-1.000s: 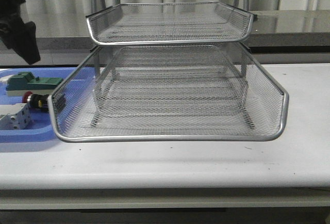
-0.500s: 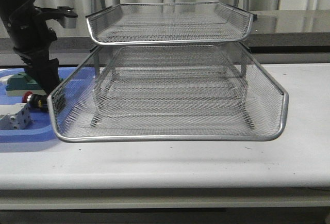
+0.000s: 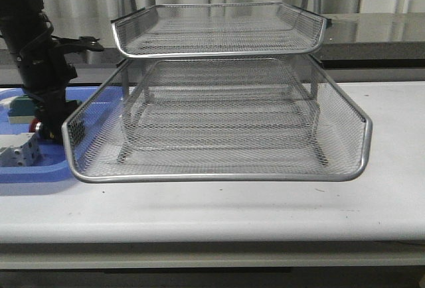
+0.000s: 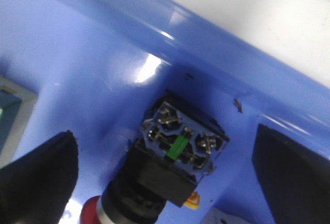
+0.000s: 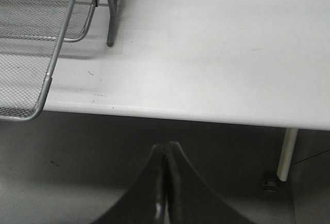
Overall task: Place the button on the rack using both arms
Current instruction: 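Grasp the red push-button with the left gripper and lift it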
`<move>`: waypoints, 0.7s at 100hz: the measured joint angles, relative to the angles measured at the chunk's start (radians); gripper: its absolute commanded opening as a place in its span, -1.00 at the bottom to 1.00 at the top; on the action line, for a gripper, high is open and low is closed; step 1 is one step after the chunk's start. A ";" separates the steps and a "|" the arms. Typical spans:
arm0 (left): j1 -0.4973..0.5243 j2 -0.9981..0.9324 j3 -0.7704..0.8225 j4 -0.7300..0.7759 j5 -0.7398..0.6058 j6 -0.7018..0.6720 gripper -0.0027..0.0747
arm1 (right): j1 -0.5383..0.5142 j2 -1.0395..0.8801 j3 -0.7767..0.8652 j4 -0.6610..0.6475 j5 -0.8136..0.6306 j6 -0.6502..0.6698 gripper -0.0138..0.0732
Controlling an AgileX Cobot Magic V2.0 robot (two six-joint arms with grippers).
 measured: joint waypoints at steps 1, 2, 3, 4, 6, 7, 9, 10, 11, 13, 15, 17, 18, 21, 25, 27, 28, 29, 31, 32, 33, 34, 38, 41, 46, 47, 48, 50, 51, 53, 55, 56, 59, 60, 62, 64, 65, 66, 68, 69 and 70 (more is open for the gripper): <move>0.000 0.000 0.000 0.000 0.000 0.000 0.42 | 0.000 0.000 0.000 0.000 0.000 0.000 -0.84; 0.000 0.000 0.000 0.000 0.000 0.000 0.36 | 0.000 0.000 0.000 0.000 0.000 0.000 -0.84; 0.000 0.000 0.000 0.000 0.000 0.000 0.33 | 0.000 0.000 0.000 0.000 0.000 0.000 -0.84; 0.000 0.000 0.000 0.000 0.000 0.000 0.30 | 0.000 0.000 0.000 0.000 0.000 0.000 -0.84; 0.000 0.000 0.000 0.000 0.000 0.000 0.19 | 0.000 0.000 0.000 0.000 0.000 0.000 -0.84; 0.000 0.000 0.000 0.000 0.000 0.000 0.12 | 0.000 0.000 0.000 0.000 0.000 0.000 -0.84; 0.000 0.000 0.000 0.000 0.000 0.000 0.02 | 0.000 0.000 0.000 0.000 0.000 0.000 -0.84; 0.000 0.000 0.000 0.000 0.000 0.000 -0.02 | 0.000 0.000 0.000 0.000 0.000 0.000 -0.84; 0.000 0.000 0.000 0.000 0.000 0.000 -0.06 | 0.000 0.000 0.000 0.000 0.000 0.000 -0.84; 0.000 0.000 0.000 0.000 0.000 0.000 -0.16 | 0.000 0.000 0.000 0.000 0.000 0.000 -0.84; 0.000 0.000 0.000 0.002 0.000 0.000 -0.27 | 0.000 0.000 0.000 0.000 0.000 0.000 -0.84; 0.000 0.000 0.000 0.002 0.000 0.000 -0.37 | 0.000 0.000 0.000 0.000 0.000 0.000 -0.84; 0.000 0.000 0.000 0.002 0.000 0.000 -0.40 | 0.000 0.000 0.000 0.000 0.000 0.000 -0.84; 0.000 0.000 0.000 0.003 0.000 0.000 -0.55 | 0.000 0.000 0.000 0.000 0.000 0.000 -0.84; 0.000 0.000 0.000 0.004 0.002 0.000 -0.67 | 0.000 0.000 0.000 0.000 0.000 0.000 -0.84; 0.000 0.000 -0.002 0.004 0.004 0.000 -0.73 | 0.000 0.000 0.000 0.000 0.000 0.000 -0.84; 0.000 0.000 -0.002 0.004 0.004 0.000 -0.76 | 0.000 0.000 0.000 0.000 0.000 0.000 -0.84; 0.000 0.000 -0.002 0.007 0.004 0.000 -0.78 | 0.000 0.000 0.000 0.000 0.000 0.000 -0.84; 0.000 0.000 -0.003 0.008 0.007 0.000 -0.82 | 0.000 0.000 0.000 0.000 0.000 0.000 -0.84; 0.000 0.000 -0.003 0.008 0.007 0.000 -0.84 | 0.000 0.000 0.000 0.000 0.000 0.000 -0.84; 0.000 0.000 -0.003 0.011 0.009 0.000 -0.86 | 0.000 0.000 0.000 0.000 0.000 0.000 -0.84; 0.000 0.000 -0.004 0.011 0.009 0.000 -0.87 | 0.000 0.000 0.000 0.000 0.000 0.000 -0.84; 0.000 0.000 -0.006 0.015 0.013 0.000 -0.91 | 0.000 0.000 0.000 0.000 0.000 0.000 -0.84; 0.000 0.000 -0.007 0.018 0.019 0.000 -0.92 | 0.000 0.000 0.000 0.000 0.000 0.000 -0.84; 0.000 0.000 -0.011 0.022 0.034 0.000 -0.92 | 0.000 0.000 0.000 0.000 0.000 0.000 -0.84; 0.000 0.000 -0.011 0.022 0.036 0.000 -0.92 | 0.000 0.000 0.000 0.000 0.000 0.000 -0.84; 0.000 0.000 -0.013 0.022 0.039 0.000 -0.92 | 0.000 0.000 0.000 0.000 0.000 0.000 -0.84; 0.000 0.000 -0.017 0.024 0.047 -0.002 -0.92 | 0.000 0.000 0.000 0.000 0.000 0.000 -0.84; 0.000 0.000 -0.016 0.026 0.053 -0.002 -0.92 | 0.000 0.000 0.000 0.000 0.000 0.000 -0.84; 0.000 -0.002 -0.019 0.026 0.060 -0.004 -0.92 | 0.000 0.000 0.000 0.000 0.000 0.000 -0.84; 0.000 -0.002 -0.024 0.028 0.065 -0.004 -0.92 | 0.000 0.000 0.000 0.000 0.000 0.000 -0.84; 0.000 -0.004 -0.024 0.028 0.070 -0.004 -0.92 | 0.000 0.000 0.000 0.000 0.000 0.000 -0.84; 0.000 -0.008 -0.034 0.028 0.079 -0.009 -0.92 | 0.000 0.000 0.000 0.000 0.000 0.000 -0.84; 0.000 -0.009 -0.035 0.028 0.082 -0.009 -0.92 | 0.000 0.000 0.000 0.000 0.000 0.000 -0.84; 0.000 -0.015 -0.040 0.028 0.088 -0.015 -0.92 | 0.000 0.000 0.000 0.000 0.000 0.000 -0.84; 0.000 -0.020 -0.047 0.030 0.093 -0.020 -0.92 | 0.000 0.000 0.000 0.000 0.000 0.000 -0.84; 0.000 -0.022 -0.050 0.030 0.097 -0.023 -0.92 | 0.000 0.000 0.000 0.000 0.000 0.000 -0.84; 0.000 -0.026 -0.055 0.030 0.097 -0.028 -0.92 | 0.000 0.000 0.000 0.000 0.000 0.000 -0.84; 0.000 -0.034 -0.060 0.030 0.100 -0.033 -0.92 | 0.000 0.000 0.000 0.000 0.000 0.000 -0.84; 0.000 -0.036 -0.066 0.030 0.102 -0.039 -0.92 | 0.000 0.000 0.000 0.000 0.000 0.000 -0.84; 0.000 -0.039 -0.069 0.030 0.102 -0.042 -0.92 | 0.000 0.000 0.000 0.000 0.000 0.000 -0.84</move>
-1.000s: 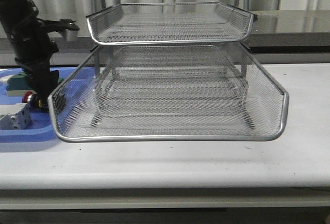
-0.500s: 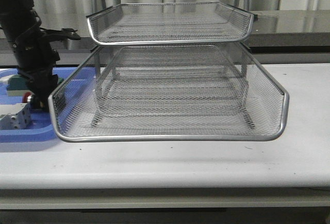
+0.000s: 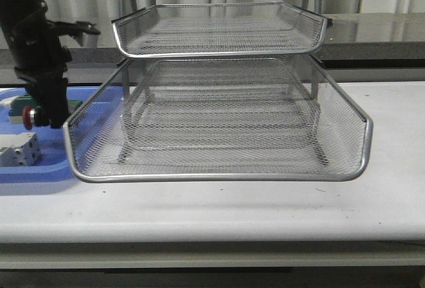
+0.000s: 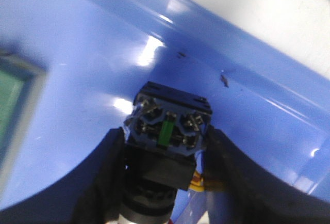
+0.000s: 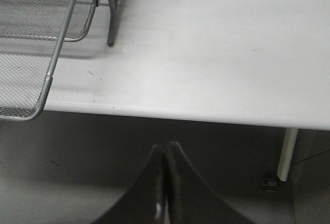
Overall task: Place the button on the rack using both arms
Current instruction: 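Grasp the red push-button with the left gripper and lift it, then carry the button over the pulled-out tray and lower it with the left gripper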
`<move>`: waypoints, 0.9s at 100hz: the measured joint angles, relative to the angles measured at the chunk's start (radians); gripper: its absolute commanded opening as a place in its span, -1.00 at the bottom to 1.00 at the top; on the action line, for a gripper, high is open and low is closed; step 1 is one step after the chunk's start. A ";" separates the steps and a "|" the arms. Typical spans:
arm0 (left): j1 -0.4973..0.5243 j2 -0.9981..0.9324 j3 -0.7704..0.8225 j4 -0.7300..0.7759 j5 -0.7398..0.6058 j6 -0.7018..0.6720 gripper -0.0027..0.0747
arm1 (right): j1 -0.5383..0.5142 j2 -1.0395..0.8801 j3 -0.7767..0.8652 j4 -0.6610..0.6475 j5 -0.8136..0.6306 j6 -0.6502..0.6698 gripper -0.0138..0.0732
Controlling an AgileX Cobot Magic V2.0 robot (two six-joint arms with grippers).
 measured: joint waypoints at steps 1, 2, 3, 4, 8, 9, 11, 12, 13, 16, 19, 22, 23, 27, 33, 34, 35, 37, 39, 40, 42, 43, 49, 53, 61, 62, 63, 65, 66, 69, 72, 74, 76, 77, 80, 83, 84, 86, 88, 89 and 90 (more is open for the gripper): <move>0.000 -0.005 -0.006 0.003 0.000 -0.006 -0.92 | 0.000 0.000 0.000 0.000 0.000 0.000 -0.84; 0.000 -0.008 -0.009 0.002 0.000 -0.009 -0.92 | 0.000 0.000 0.000 0.000 0.000 0.000 -0.84; 0.000 -0.014 -0.015 0.004 0.002 -0.016 -0.92 | 0.000 0.000 0.000 0.000 0.000 0.000 -0.84; 0.000 -0.017 -0.018 0.005 0.002 -0.020 -0.92 | 0.000 0.000 0.000 0.000 0.000 0.000 -0.84; 0.000 -0.038 -0.030 0.007 0.002 -0.041 -0.92 | 0.000 0.000 0.000 0.000 0.000 0.000 -0.84; 0.000 -0.042 -0.033 0.009 0.002 -0.043 -0.92 | 0.000 0.000 0.000 0.000 0.000 0.000 -0.84; 0.000 -0.055 -0.035 0.009 0.002 -0.050 -0.92 | 0.000 0.000 0.000 0.000 0.000 0.000 -0.84; 0.000 -0.064 -0.035 0.009 0.002 -0.052 -0.92 | 0.000 0.000 0.000 0.000 0.000 0.000 -0.84; 0.000 -0.068 -0.038 0.011 0.002 -0.054 -0.92 | 0.000 0.000 0.000 0.000 0.000 0.000 -0.84; 0.000 -0.086 -0.040 0.013 0.004 -0.058 -0.92 | 0.000 0.000 0.000 0.000 0.000 0.000 -0.84; 0.000 -0.107 -0.041 0.014 0.004 -0.061 -0.92 | 0.000 0.000 0.000 0.000 0.000 0.000 -0.84; 0.000 -0.125 -0.042 0.017 0.007 -0.067 -0.92 | 0.000 0.000 0.000 0.000 0.000 0.000 -0.84; 0.000 -0.129 -0.042 0.019 0.007 -0.069 -0.92 | 0.000 0.000 0.000 0.000 0.000 0.000 -0.84; 0.000 -0.155 -0.044 0.025 0.009 -0.081 -0.92 | 0.000 0.000 0.000 0.000 0.000 0.000 -0.84; 0.000 -0.193 -0.044 0.031 0.014 -0.099 -0.92 | 0.000 0.000 0.000 0.000 0.000 0.000 -0.84; 0.000 -0.198 -0.044 0.031 0.016 -0.105 -0.92 | 0.000 0.000 0.000 0.000 0.000 0.000 -0.84; 0.000 -0.206 -0.044 0.033 0.016 -0.108 -0.92 | 0.000 0.000 0.000 0.000 0.000 0.000 -0.84; 0.000 -0.215 -0.044 0.033 0.020 -0.115 -0.92 | 0.000 0.000 0.000 0.000 0.000 0.000 -0.84; 0.000 -0.229 -0.044 0.035 0.020 -0.124 -0.92 | 0.000 0.000 0.000 0.000 0.000 0.000 -0.84; 0.000 -0.238 -0.044 0.035 0.023 -0.127 -0.92 | 0.000 0.000 0.000 0.000 0.000 0.000 -0.84; 0.000 -0.251 -0.044 0.035 0.025 -0.136 -0.92 | 0.000 0.000 0.000 0.000 0.000 0.000 -0.84; 0.000 -0.256 -0.044 0.035 0.025 -0.144 -0.92 | 0.000 0.000 0.000 0.000 0.000 0.000 -0.84; -0.002 -0.298 -0.044 0.035 0.030 -0.172 -0.92 | 0.000 0.000 0.000 0.000 0.000 0.000 -0.84; -0.005 -0.323 -0.044 0.035 0.032 -0.192 -0.92 | 0.000 0.000 0.000 0.000 0.000 0.000 -0.84; -0.022 -0.390 -0.023 0.041 0.032 -0.211 -0.92 | 0.000 0.000 0.000 0.000 0.000 0.000 -0.84; -0.024 -0.396 -0.017 0.041 0.032 -0.214 -0.92 | 0.000 0.000 0.000 0.000 0.000 0.000 -0.84; -0.026 -0.408 -0.014 0.041 0.032 -0.214 -0.92 | 0.000 0.000 0.000 0.000 0.000 0.000 -0.84; -0.033 -0.420 -0.002 0.041 0.032 -0.217 -0.92 | 0.000 0.000 0.000 0.000 0.000 0.000 -0.84; -0.039 -0.432 0.005 0.041 0.032 -0.219 -0.92 | 0.000 0.000 0.000 0.000 0.000 0.000 -0.84; -0.051 -0.456 0.023 0.041 0.032 -0.221 -0.92 | 0.000 0.000 0.000 0.000 0.000 0.000 -0.84; -0.063 -0.480 0.043 0.041 0.032 -0.221 -0.92 | 0.000 0.000 0.000 0.000 0.000 0.000 -0.84; -0.073 -0.497 0.058 0.041 0.032 -0.221 -0.92 | 0.000 0.000 0.000 0.000 0.000 0.000 -0.84; -0.083 -0.515 0.074 0.041 0.034 -0.223 -0.92 | 0.000 0.000 0.000 0.000 0.000 0.000 -0.84; -0.086 -0.526 0.080 0.041 0.034 -0.223 -0.92 | 0.000 0.000 0.000 0.000 0.000 0.000 -0.84; -0.104 -0.547 0.107 0.041 0.034 -0.225 -0.92 | 0.000 0.000 0.000 0.000 0.000 0.000 -0.84; -0.120 -0.568 0.128 0.041 0.036 -0.227 -0.92 | 0.000 0.000 0.000 0.000 0.000 0.000 -0.84; -0.123 -0.578 0.134 0.041 0.036 -0.227 -0.92 | 0.000 0.000 0.000 0.000 0.000 0.000 -0.84; -0.135 -0.588 0.150 0.039 0.036 -0.229 -0.92 | 0.000 0.000 0.000 0.000 0.000 0.000 -0.84; -0.147 -0.602 0.166 0.035 0.038 -0.231 -0.92 | 0.000 0.000 0.000 0.000 0.000 0.000 -0.84; -0.155 -0.610 0.171 0.035 0.038 -0.231 -0.92 | 0.000 0.000 0.000 0.000 0.000 0.000 -0.84; -0.159 -0.614 0.180 0.032 0.038 -0.235 -0.92 | 0.000 0.000 0.000 0.000 0.000 0.000 -0.84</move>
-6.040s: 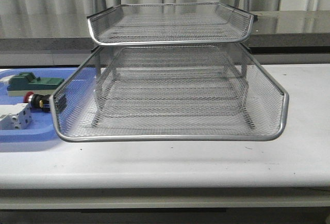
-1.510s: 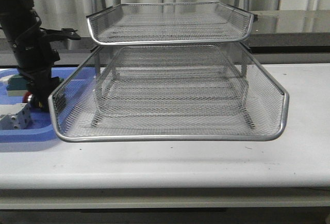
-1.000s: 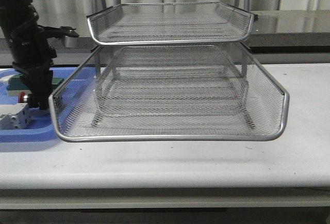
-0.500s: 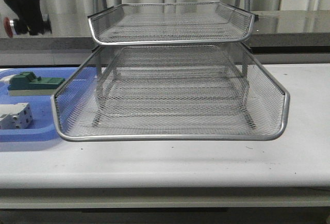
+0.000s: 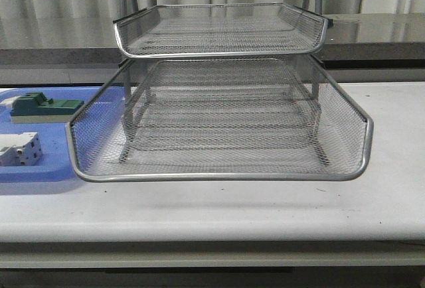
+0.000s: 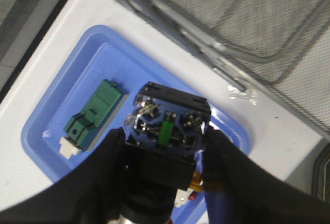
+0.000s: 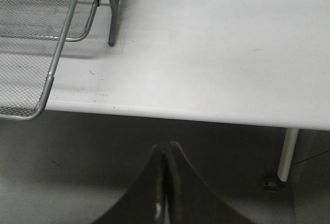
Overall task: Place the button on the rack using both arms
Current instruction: 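Carry the button over the pulled-out tray and lower it with the left gripper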
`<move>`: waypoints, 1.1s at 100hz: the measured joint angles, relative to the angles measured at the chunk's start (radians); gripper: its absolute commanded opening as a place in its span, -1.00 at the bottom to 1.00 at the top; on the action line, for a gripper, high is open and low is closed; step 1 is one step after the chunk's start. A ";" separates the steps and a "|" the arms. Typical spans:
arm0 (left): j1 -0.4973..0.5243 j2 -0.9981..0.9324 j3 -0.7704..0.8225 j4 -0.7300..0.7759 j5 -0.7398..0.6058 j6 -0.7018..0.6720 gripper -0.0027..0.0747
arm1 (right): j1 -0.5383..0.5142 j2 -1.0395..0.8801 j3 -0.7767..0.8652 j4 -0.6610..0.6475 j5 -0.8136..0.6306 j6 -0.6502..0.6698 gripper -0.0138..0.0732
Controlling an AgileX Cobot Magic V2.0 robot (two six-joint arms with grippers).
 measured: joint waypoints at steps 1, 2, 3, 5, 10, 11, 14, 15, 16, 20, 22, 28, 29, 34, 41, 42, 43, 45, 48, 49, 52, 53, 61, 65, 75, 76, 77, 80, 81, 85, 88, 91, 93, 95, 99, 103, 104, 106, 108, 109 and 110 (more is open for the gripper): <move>-0.004 -0.008 0.005 -0.001 0.000 -0.001 -0.92 | 0.000 0.000 0.000 0.000 0.000 0.000 -0.84; -0.012 -0.012 0.014 -0.004 0.000 -0.006 -0.92 | 0.000 0.000 0.000 0.000 0.000 0.000 -0.84; -0.016 -0.015 0.019 -0.007 0.000 -0.008 -0.92 | 0.000 0.000 0.000 0.000 0.000 0.000 -0.84; -0.028 -0.025 0.031 -0.012 0.002 -0.014 -0.92 | 0.000 0.000 0.000 0.000 0.000 0.000 -0.84; -0.056 -0.043 0.057 -0.028 0.002 -0.027 -0.92 | 0.000 0.000 0.000 0.000 0.000 0.000 -0.84; -0.065 -0.048 0.064 -0.033 0.002 -0.029 -0.93 | 0.000 0.000 0.000 0.000 0.000 0.000 -0.84; -0.082 -0.053 0.076 -0.043 0.002 -0.032 -0.94 | 0.000 0.000 0.000 0.000 0.000 0.000 -0.84; -0.086 -0.055 0.079 -0.045 0.002 -0.032 -0.95 | 0.000 0.000 0.000 0.000 0.000 0.000 -0.84; -0.095 -0.055 0.084 -0.050 0.002 -0.032 -0.95 | 0.000 0.000 0.000 0.000 0.000 0.000 -0.84; -0.121 -0.057 0.096 -0.062 0.002 -0.037 -0.97 | 0.000 0.000 0.000 0.000 0.000 0.000 -0.84; -0.130 -0.057 0.103 -0.069 0.002 -0.037 -0.98 | 0.000 0.000 0.000 0.000 0.000 0.000 -0.84; -0.171 -0.057 0.122 -0.084 0.002 -0.039 -0.98 | 0.000 0.000 0.000 0.000 0.000 0.000 -0.84; -0.175 -0.057 0.125 -0.086 0.002 -0.039 -0.98 | 0.000 0.000 0.000 0.000 0.000 0.000 -0.84; -0.211 -0.057 0.137 -0.093 0.002 -0.039 -0.98 | 0.000 0.000 0.000 0.000 0.000 0.000 -0.84; -0.254 -0.045 0.151 -0.099 0.002 -0.039 -0.98 | 0.000 0.000 0.000 0.000 0.000 0.000 -0.84; -0.258 -0.044 0.154 -0.102 0.002 -0.039 -0.98 | 0.000 0.000 0.000 0.000 0.000 0.000 -0.84; -0.262 -0.040 0.153 -0.102 0.002 -0.039 -0.98 | 0.000 0.000 0.000 0.000 0.000 0.000 -0.84; -0.273 -0.035 0.156 -0.103 0.002 -0.039 -0.98 | 0.000 0.000 0.000 0.000 0.000 0.000 -0.84; -0.289 -0.023 0.157 -0.106 0.000 -0.039 -0.98 | 0.000 0.000 0.000 0.000 0.000 0.000 -0.84; -0.293 -0.020 0.158 -0.106 0.000 -0.039 -0.98 | 0.000 0.000 0.000 0.000 0.000 0.000 -0.84; -0.303 -0.008 0.159 -0.106 0.000 -0.039 -0.98 | 0.000 0.000 0.000 0.000 0.000 0.000 -0.84; -0.309 -0.001 0.159 -0.106 -0.002 -0.039 -0.98 | 0.000 0.000 0.000 0.000 0.000 0.000 -0.84; -0.334 0.037 0.162 -0.106 -0.014 -0.039 -0.98 | 0.000 0.000 0.000 0.000 0.000 0.000 -0.84; -0.345 0.060 0.162 -0.106 -0.027 -0.039 -0.98 | 0.000 0.000 0.000 0.000 0.000 0.000 -0.84; -0.369 0.113 0.162 -0.106 -0.061 -0.039 -0.98 | 0.000 0.000 0.000 0.000 0.000 0.000 -0.84; -0.371 0.120 0.162 -0.106 -0.066 -0.039 -0.98 | 0.000 0.000 0.000 0.000 0.000 0.000 -0.84; -0.372 0.124 0.162 -0.106 -0.068 -0.039 -0.98 | 0.000 0.000 0.000 0.000 0.000 0.000 -0.84; -0.376 0.138 0.162 -0.106 -0.078 -0.040 -0.97 | 0.000 0.000 0.000 0.000 0.000 0.000 -0.84; -0.379 0.145 0.162 -0.106 -0.081 -0.040 -0.97 | 0.000 0.000 0.000 0.000 0.000 0.000 -0.84; -0.383 0.165 0.162 -0.106 -0.093 -0.040 -0.93 | 0.000 0.000 0.000 0.000 0.000 0.000 -0.84; -0.385 0.177 0.162 -0.110 -0.096 -0.041 -0.89 | 0.000 0.000 0.000 0.000 0.000 0.000 -0.84; -0.385 0.188 0.162 -0.113 -0.098 -0.041 -0.82 | 0.000 0.000 0.000 0.000 0.000 0.000 -0.84; -0.387 0.196 0.162 -0.115 -0.099 -0.041 -0.75 | 0.000 0.000 0.000 0.000 0.000 0.000 -0.84; -0.387 0.203 0.162 -0.114 -0.099 -0.041 -0.68 | 0.000 0.000 0.000 0.000 0.000 0.000 -0.84; -0.387 0.215 0.162 -0.114 -0.100 -0.041 -0.51 | 0.000 0.000 0.000 0.000 0.000 0.000 -0.84; -0.389 0.221 0.163 -0.117 -0.100 -0.041 -0.34 | 0.000 0.000 0.000 0.000 0.000 0.000 -0.84; -0.389 0.222 0.163 -0.117 -0.100 -0.041 -0.27 | 0.000 0.000 0.000 0.000 0.000 0.000 -0.84; -0.389 0.225 0.163 -0.119 -0.100 -0.042 -0.17 | 0.000 0.000 0.000 0.000 0.000 0.000 -0.84; -0.389 0.226 0.163 -0.119 -0.100 -0.042 -0.07 | 0.000 0.000 0.000 0.000 0.000 0.000 -0.84; -0.389 0.226 0.163 -0.119 -0.100 -0.042 -0.03 | 0.000 0.000 0.000 0.000 0.000 0.000 -0.84; -0.389 0.227 0.163 -0.119 -0.102 -0.042 0.00 | 0.000 0.000 0.000 0.000 0.000 0.000 -0.84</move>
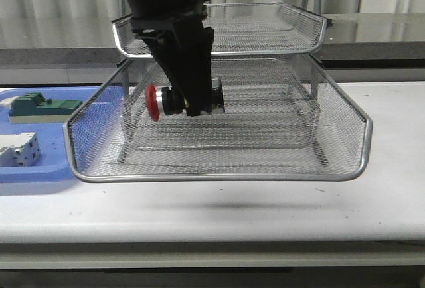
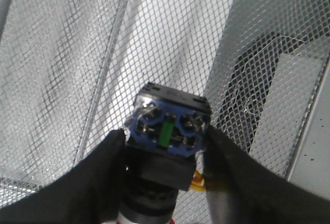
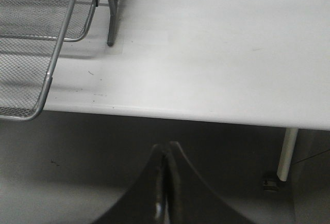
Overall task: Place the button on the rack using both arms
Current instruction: 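Carry the button over the pulled-out tray and lower it with the left gripper, then open the left gripper to release the button and withdraw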
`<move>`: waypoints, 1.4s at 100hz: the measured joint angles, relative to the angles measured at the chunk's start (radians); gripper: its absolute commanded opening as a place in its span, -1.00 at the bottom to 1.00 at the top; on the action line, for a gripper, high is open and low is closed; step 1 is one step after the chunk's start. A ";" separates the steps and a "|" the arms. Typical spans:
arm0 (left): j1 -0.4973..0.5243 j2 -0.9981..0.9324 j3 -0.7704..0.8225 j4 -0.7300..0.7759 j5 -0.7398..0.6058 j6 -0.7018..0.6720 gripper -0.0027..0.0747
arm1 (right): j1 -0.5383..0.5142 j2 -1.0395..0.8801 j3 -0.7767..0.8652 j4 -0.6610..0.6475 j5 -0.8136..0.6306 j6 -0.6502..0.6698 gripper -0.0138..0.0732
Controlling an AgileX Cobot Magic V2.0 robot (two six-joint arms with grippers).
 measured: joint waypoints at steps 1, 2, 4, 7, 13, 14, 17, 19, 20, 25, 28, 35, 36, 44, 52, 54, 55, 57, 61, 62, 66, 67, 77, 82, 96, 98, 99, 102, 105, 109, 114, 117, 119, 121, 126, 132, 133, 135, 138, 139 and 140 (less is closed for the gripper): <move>0.000 0.002 0.000 0.000 0.000 0.000 0.06 | 0.000 0.000 0.000 0.000 0.000 0.000 -0.84; 0.000 0.002 0.000 -0.002 0.000 0.000 0.09 | 0.000 0.000 0.000 0.000 0.000 0.000 -0.84; 0.000 0.002 0.000 -0.002 -0.002 0.000 0.18 | 0.000 0.000 0.000 0.000 0.000 0.000 -0.84; 0.000 0.002 0.000 -0.002 -0.004 0.000 0.27 | 0.000 0.000 0.000 0.000 0.000 0.000 -0.84; 0.000 0.002 0.000 -0.002 -0.008 -0.002 0.40 | 0.000 0.000 0.000 0.000 0.000 0.000 -0.84; 0.000 0.002 0.000 -0.002 -0.011 -0.002 0.41 | 0.000 0.000 0.000 0.000 0.000 0.000 -0.84; 0.000 0.002 0.000 -0.004 -0.012 -0.002 0.41 | 0.000 0.000 0.000 0.000 0.000 0.000 -0.84; 0.000 0.002 0.000 -0.004 -0.012 -0.002 0.41 | 0.000 0.000 0.000 0.000 0.000 0.000 -0.84; 0.000 0.002 0.000 -0.004 -0.012 -0.002 0.40 | 0.000 0.000 0.000 0.000 0.000 0.000 -0.84; 0.000 0.002 0.000 -0.006 -0.015 -0.002 0.40 | 0.000 0.000 0.000 0.000 0.000 0.000 -0.84; 0.000 0.002 0.000 -0.006 -0.015 -0.002 0.40 | 0.000 0.000 0.000 0.000 0.000 0.000 -0.84; 0.000 0.002 0.000 -0.006 -0.015 -0.002 0.40 | 0.000 0.000 0.000 0.000 0.000 0.000 -0.84; 0.000 0.002 0.000 -0.006 -0.015 -0.002 0.40 | 0.000 0.000 0.000 0.000 0.000 0.000 -0.84; 0.000 0.002 0.000 -0.006 -0.015 -0.005 0.40 | 0.000 0.000 0.000 0.000 0.000 0.000 -0.84; 0.000 -0.013 0.000 -0.006 -0.010 -0.016 0.40 | 0.000 0.000 0.000 0.000 0.000 0.000 -0.84; 0.002 -0.017 0.000 -0.006 -0.010 -0.018 0.40 | 0.000 0.000 0.000 0.000 0.000 0.000 -0.84; 0.004 -0.021 0.000 -0.008 -0.008 -0.018 0.40 | 0.000 0.000 0.000 0.000 0.000 0.000 -0.84; 0.006 -0.030 0.000 -0.008 -0.004 -0.020 0.40 | 0.000 0.000 0.000 0.000 0.000 0.000 -0.84; 0.011 -0.045 0.000 -0.010 0.000 -0.027 0.40 | 0.000 0.000 0.000 0.000 0.000 0.000 -0.84; 0.015 -0.052 0.000 -0.010 0.003 -0.027 0.40 | 0.000 0.000 0.000 0.000 0.000 0.000 -0.84; 0.024 -0.074 0.000 -0.010 0.010 -0.033 0.40 | 0.000 0.000 0.000 0.000 0.000 0.000 -0.84; 0.028 -0.079 0.000 -0.010 0.010 -0.037 0.40 | 0.000 0.000 0.000 0.000 0.000 0.000 -0.84; 0.063 -0.140 0.000 -0.010 0.025 -0.046 0.39 | 0.000 0.000 0.000 0.000 0.000 0.000 -0.84; 0.086 -0.173 0.000 -0.010 0.039 -0.052 0.39 | 0.000 0.000 0.000 0.000 0.000 0.000 -0.84; 0.168 -0.272 0.003 -0.010 0.060 -0.069 0.39 | 0.000 0.000 0.000 0.000 0.000 0.000 -0.84; 0.182 -0.288 0.006 -0.010 0.060 -0.072 0.39 | 0.000 0.000 0.000 0.000 0.000 0.000 -0.84; 0.192 -0.299 0.007 -0.010 0.060 -0.074 0.39 | 0.000 0.000 0.000 0.000 0.000 0.000 -0.84; 0.213 -0.320 0.012 -0.010 0.060 -0.077 0.39 | 0.000 0.000 0.000 0.000 0.000 0.000 -0.84; 0.235 -0.342 0.020 -0.010 0.058 -0.079 0.39 | 0.000 0.000 0.000 0.000 0.000 0.000 -0.84; 0.269 -0.377 0.030 -0.010 0.052 -0.085 0.39 | 0.000 0.000 0.000 0.000 0.000 0.000 -0.84; 0.311 -0.419 0.055 -0.012 0.038 -0.090 0.39 | 0.000 0.000 0.000 0.000 0.000 0.000 -0.84; 0.336 -0.451 0.072 -0.017 0.027 -0.092 0.39 | 0.000 0.000 0.000 0.000 0.000 0.000 -0.84; 0.354 -0.464 0.087 -0.019 0.016 -0.092 0.39 | 0.000 0.000 0.000 0.000 0.000 0.000 -0.84; 0.373 -0.485 0.103 -0.024 0.004 -0.094 0.39 | 0.000 0.000 0.000 0.000 0.000 0.000 -0.84; 0.416 -0.536 0.147 -0.035 -0.028 -0.094 0.39 | 0.000 0.000 0.000 0.000 0.000 0.000 -0.84; 0.470 -0.607 0.208 -0.052 -0.082 -0.096 0.39 | 0.000 0.000 0.000 0.000 0.000 0.000 -0.84; 0.476 -0.615 0.225 -0.055 -0.089 -0.096 0.39 | 0.000 0.000 0.000 0.000 0.000 0.000 -0.84; 0.493 -0.640 0.252 -0.063 -0.109 -0.096 0.39 | 0.000 0.000 0.000 0.000 0.000 0.000 -0.84; 0.515 -0.682 0.289 -0.072 -0.138 -0.098 0.39 | 0.000 0.000 0.000 0.000 0.000 0.000 -0.84; 0.525 -0.691 0.298 -0.077 -0.153 -0.098 0.39 | 0.000 0.000 0.000 0.000 0.000 0.000 -0.84; 0.530 -0.700 0.317 -0.080 -0.161 -0.098 0.39 | 0.000 0.000 0.000 0.000 0.000 0.000 -0.84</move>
